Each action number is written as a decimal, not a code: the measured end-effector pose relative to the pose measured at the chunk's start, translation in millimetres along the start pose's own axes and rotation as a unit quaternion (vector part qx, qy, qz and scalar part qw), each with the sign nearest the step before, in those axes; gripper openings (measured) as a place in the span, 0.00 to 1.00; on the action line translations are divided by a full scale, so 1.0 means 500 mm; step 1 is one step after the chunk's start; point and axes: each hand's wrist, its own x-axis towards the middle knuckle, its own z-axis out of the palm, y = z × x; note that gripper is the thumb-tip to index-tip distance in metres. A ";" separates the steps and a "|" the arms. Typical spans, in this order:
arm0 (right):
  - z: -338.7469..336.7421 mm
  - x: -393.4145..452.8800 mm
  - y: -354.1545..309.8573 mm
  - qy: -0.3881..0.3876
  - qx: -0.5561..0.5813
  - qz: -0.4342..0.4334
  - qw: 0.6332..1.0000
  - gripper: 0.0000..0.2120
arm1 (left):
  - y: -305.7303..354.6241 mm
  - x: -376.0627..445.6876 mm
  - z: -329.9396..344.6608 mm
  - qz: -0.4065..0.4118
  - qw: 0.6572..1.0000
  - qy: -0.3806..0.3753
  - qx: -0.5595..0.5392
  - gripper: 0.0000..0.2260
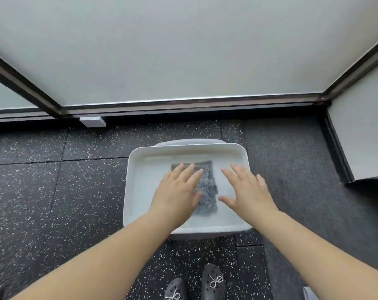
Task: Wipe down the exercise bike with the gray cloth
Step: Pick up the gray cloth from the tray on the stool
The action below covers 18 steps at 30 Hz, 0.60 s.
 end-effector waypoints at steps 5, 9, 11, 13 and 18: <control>0.057 0.044 0.025 -0.042 -0.081 0.012 0.996 0.46 | -0.016 0.047 0.066 0.005 0.998 -0.054 0.011 0.28; 0.076 0.052 0.027 -0.036 -0.072 0.016 0.997 0.50 | -0.013 0.071 0.092 -0.013 0.998 -0.057 0.005 0.33; 0.083 0.053 0.028 -0.032 -0.064 0.013 0.997 0.50 | -0.010 0.077 0.099 -0.024 0.998 -0.063 0.012 0.36; 0.084 0.054 0.031 -0.030 -0.062 0.011 0.998 0.50 | -0.011 0.079 0.104 -0.031 0.997 -0.063 0.017 0.35; 0.083 0.056 0.028 -0.034 -0.062 0.009 0.997 0.50 | -0.022 0.074 0.105 -0.030 0.999 -0.002 -0.009 0.20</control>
